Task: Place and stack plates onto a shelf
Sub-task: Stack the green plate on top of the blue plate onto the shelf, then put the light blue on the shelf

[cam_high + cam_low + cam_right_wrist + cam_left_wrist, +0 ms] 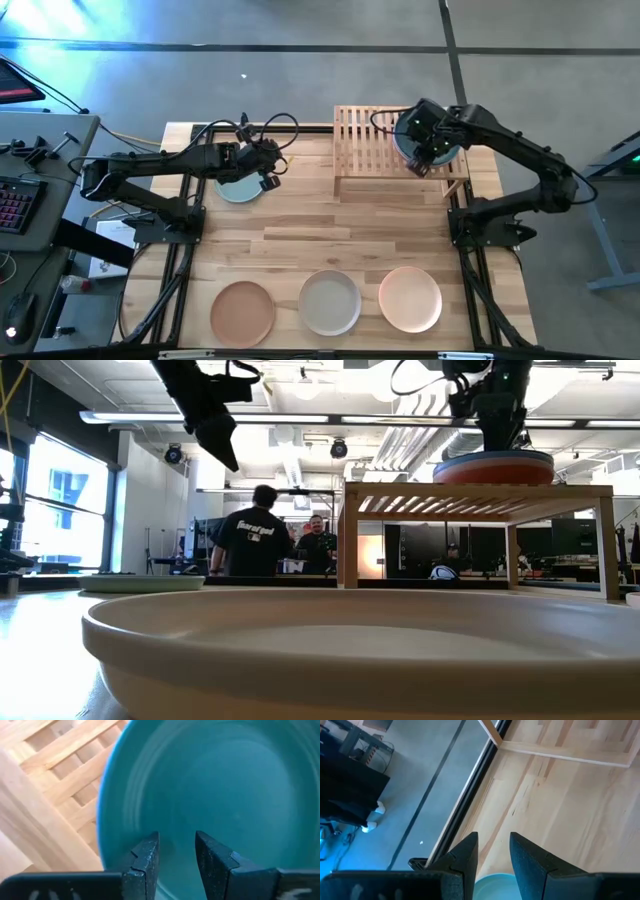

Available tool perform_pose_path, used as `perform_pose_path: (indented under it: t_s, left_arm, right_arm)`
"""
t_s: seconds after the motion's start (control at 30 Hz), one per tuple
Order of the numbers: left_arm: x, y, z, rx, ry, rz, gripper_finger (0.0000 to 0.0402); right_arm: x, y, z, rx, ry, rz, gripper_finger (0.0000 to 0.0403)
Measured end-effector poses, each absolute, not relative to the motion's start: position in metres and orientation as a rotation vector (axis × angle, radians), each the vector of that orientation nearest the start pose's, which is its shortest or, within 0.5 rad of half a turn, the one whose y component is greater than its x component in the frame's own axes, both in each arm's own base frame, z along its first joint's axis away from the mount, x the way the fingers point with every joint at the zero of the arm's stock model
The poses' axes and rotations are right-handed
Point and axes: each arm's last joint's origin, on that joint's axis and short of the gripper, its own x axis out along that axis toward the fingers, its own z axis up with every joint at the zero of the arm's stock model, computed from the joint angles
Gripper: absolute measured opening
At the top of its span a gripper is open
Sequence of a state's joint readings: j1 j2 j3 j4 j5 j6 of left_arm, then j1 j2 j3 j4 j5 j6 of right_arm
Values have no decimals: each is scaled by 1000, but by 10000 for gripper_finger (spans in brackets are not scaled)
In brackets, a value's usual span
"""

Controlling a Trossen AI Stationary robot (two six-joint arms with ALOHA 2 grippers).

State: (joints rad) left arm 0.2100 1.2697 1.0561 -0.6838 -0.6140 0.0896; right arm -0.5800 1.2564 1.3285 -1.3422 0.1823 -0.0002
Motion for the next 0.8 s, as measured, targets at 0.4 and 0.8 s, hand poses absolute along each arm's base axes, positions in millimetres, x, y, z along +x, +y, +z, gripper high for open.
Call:
perform_pose_path:
  t_s: [0.4,0.8]
  left_arm:
    - [222,66,277,-45,1070,815,102]
    - [220,77,257,-543,1091,906,102]
  right_arm:
    - [156,-109,352,235,1205,-683,103]
    - [153,-107,356,235,1168,-673,103]
